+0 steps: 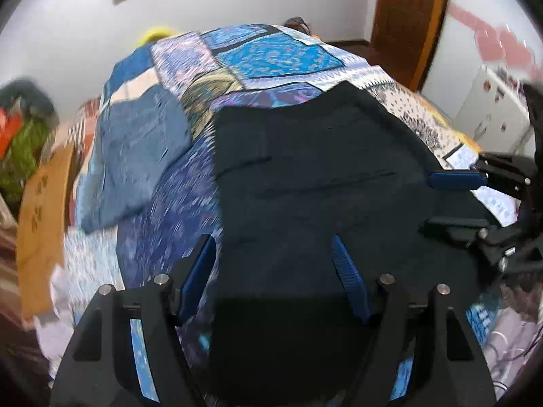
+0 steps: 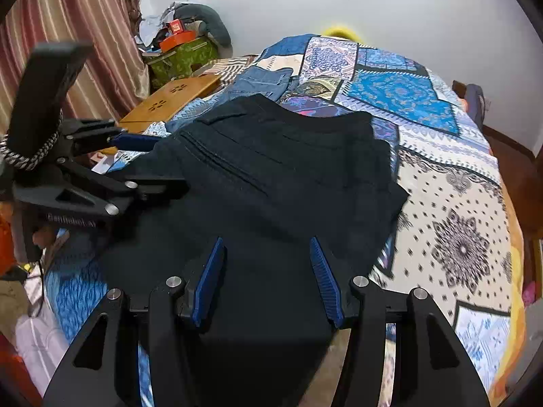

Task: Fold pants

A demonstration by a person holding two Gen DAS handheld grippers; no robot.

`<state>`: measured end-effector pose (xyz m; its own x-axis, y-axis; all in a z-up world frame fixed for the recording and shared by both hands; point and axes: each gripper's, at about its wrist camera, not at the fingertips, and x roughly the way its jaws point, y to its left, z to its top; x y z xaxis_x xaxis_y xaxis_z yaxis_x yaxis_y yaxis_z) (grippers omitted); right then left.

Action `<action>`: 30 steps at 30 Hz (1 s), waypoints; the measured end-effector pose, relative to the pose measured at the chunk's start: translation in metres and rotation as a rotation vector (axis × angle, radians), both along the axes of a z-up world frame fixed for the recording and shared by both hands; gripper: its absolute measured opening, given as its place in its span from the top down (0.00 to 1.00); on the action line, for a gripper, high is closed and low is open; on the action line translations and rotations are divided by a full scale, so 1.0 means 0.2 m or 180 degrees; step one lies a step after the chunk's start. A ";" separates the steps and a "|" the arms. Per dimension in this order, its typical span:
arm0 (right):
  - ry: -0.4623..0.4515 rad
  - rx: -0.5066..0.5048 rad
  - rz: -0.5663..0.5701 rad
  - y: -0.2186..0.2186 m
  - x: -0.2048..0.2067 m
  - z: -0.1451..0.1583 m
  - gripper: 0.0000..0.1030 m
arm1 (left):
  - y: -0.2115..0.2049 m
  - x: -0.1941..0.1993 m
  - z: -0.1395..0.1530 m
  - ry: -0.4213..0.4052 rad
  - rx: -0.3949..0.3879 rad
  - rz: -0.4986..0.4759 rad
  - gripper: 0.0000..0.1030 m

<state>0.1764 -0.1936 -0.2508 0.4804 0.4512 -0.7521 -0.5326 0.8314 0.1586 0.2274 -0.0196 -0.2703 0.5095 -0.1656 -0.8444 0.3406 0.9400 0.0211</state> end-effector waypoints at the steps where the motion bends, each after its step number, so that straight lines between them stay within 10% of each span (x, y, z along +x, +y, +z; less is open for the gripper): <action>1: 0.0001 -0.0002 -0.0022 -0.02 -0.01 0.01 0.53 | 0.03 -0.01 0.01 0.0006 -0.0019 0.0056 0.29; 12: 0.0216 -0.0127 -0.0692 -0.37 -0.13 -0.02 0.52 | 0.36 -0.16 -0.03 -0.0033 0.0380 0.0606 0.30; 20: 0.0182 0.0030 -0.0956 -0.45 -0.11 0.07 0.51 | 0.42 -0.09 0.16 -0.0220 0.0069 0.0731 0.31; 30: 0.0088 0.0164 -0.0841 -0.28 0.03 0.10 0.20 | 0.17 0.06 0.19 -0.0091 -0.0077 0.0268 0.14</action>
